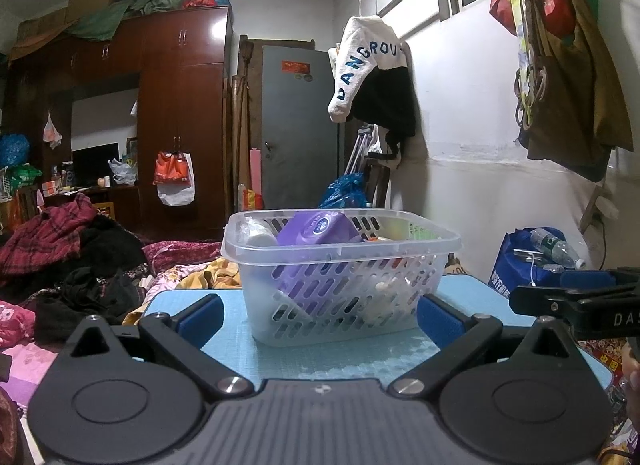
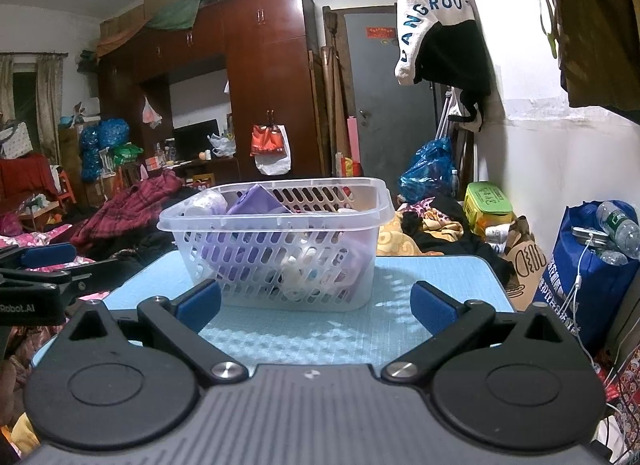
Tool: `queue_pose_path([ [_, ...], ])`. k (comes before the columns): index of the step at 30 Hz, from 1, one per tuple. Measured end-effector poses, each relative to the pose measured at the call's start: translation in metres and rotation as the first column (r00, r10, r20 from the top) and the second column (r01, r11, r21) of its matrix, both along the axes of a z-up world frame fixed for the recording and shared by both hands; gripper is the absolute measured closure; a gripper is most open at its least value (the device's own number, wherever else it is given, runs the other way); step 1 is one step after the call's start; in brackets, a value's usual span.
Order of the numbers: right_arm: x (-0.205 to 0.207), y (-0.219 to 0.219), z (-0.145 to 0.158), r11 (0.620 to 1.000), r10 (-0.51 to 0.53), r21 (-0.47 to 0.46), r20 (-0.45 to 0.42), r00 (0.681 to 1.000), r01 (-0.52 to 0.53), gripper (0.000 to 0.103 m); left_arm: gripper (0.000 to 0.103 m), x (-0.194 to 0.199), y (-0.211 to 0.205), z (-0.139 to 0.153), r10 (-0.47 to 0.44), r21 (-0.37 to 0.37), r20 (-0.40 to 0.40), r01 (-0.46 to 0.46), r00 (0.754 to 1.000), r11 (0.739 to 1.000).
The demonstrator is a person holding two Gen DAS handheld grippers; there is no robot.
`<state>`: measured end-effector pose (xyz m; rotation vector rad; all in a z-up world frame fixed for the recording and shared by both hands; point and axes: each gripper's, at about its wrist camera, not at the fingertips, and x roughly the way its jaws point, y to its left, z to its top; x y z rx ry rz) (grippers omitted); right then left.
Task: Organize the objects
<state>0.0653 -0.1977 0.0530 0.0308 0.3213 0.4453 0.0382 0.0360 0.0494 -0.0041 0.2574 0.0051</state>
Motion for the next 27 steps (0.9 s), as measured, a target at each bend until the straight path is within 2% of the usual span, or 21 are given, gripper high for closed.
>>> queue_pose_path([
  [27,-0.0011,-0.0003,0.0001,1.0,0.002,-0.001,0.001,1.0,-0.002,0.0,0.0,0.0025,0.0011,-0.0035,0.001,-0.002,-0.008,-0.001,1.0,1.0],
])
